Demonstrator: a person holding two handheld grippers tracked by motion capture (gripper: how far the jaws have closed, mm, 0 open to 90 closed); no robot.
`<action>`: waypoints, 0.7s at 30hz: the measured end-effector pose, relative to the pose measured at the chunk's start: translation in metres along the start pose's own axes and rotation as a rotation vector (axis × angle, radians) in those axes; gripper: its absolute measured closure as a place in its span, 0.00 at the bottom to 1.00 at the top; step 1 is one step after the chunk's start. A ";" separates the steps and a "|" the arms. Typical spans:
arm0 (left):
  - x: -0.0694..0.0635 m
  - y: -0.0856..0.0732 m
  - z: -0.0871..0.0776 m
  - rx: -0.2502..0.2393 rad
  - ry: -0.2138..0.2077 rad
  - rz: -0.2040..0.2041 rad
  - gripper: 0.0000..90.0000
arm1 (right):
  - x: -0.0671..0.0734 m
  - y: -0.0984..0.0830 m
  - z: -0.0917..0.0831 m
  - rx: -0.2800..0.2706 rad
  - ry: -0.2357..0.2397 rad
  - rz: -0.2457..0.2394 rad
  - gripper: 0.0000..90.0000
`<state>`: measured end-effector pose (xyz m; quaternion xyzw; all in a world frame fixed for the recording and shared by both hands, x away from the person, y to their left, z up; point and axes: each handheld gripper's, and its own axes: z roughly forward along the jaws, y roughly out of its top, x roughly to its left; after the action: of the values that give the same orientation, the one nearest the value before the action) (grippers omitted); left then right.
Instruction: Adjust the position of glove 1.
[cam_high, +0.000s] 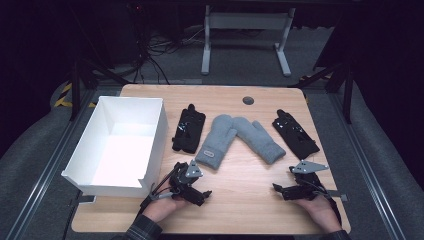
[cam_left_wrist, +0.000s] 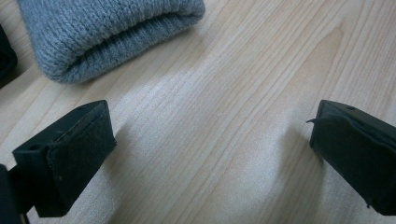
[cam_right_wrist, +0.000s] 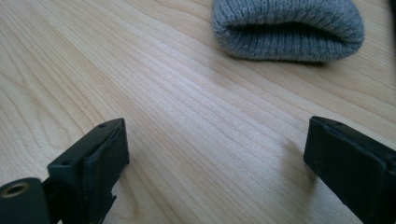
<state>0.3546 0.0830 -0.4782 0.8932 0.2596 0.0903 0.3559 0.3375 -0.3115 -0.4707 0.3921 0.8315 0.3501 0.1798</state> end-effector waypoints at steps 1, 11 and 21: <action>0.000 0.000 0.000 -0.004 0.000 0.005 0.00 | 0.000 0.000 0.000 0.000 0.000 0.000 0.08; 0.003 0.000 0.000 0.000 -0.022 0.025 0.00 | -0.002 0.011 -0.009 0.012 -0.006 -0.027 0.33; 0.004 -0.001 0.000 -0.007 -0.031 0.034 0.00 | -0.011 0.041 -0.010 -0.022 0.027 -0.041 0.89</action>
<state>0.3578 0.0856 -0.4785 0.8975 0.2386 0.0834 0.3614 0.3607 -0.3064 -0.4339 0.3680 0.8379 0.3608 0.1799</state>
